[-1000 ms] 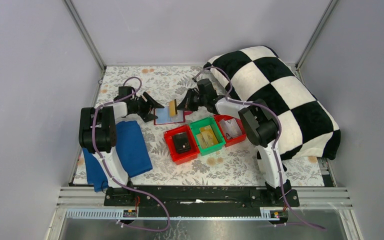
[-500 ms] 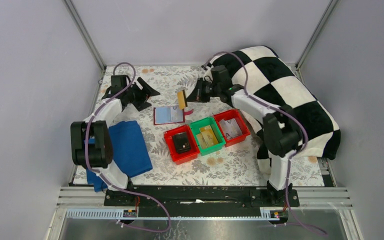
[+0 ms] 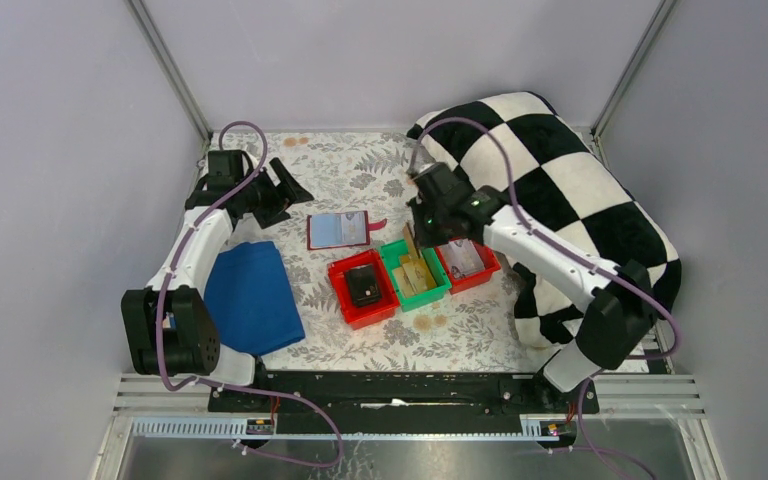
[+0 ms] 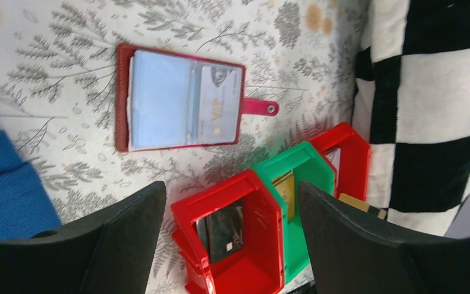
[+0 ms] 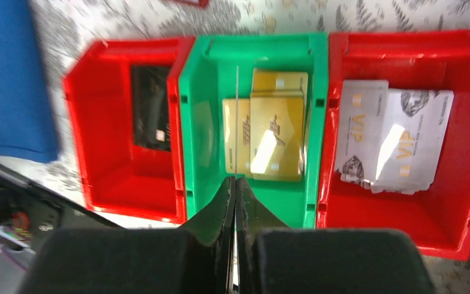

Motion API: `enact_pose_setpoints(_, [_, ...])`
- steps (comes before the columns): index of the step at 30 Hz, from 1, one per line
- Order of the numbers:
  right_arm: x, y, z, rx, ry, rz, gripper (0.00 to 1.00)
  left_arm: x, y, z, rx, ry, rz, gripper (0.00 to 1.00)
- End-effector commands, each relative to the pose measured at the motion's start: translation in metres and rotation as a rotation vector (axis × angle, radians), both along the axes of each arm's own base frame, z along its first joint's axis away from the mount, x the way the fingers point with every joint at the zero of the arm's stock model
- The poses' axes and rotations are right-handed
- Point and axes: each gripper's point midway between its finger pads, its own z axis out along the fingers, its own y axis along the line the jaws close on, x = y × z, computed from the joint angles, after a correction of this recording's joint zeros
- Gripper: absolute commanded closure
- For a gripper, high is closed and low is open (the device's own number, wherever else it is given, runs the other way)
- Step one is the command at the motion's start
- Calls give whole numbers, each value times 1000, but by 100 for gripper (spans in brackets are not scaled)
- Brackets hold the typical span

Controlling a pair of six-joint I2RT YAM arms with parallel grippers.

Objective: Take the credit cards out of the card holder
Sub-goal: Place the credit card in the storage box.

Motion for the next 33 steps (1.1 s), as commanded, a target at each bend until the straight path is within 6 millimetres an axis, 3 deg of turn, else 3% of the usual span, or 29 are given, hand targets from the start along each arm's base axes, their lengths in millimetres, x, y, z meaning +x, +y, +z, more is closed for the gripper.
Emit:
enact_pose_setpoints(1, [-4,-24,-31,-260,-7,-67,100,-6,10,7,89,-5,-11,17])
enact_pose_setpoints(6, [-2,-14,-58,-320,16,-53,100,-12,8,-7,76,36,-18,17])
enact_pose_setpoints(13, [-6,-19,-90,-423,9,-43,100,-13,4,-13,61,48,-41,15])
enact_pose_setpoints(22, [-14,-8,-102,-438,-21,-13,100,-17,1,-21,40,66,-49,15])
enact_pose_setpoints(24, [-16,-1,-102,-431,-28,3,93,-18,1,-20,39,63,-50,15])
enact_pose_setpoints(29, [-28,36,-83,-301,-36,73,59,-19,1,-17,40,55,-52,15])
enact_pose_setpoints(33, [-27,48,-63,-220,-55,83,54,-19,-1,-17,27,58,-56,15])
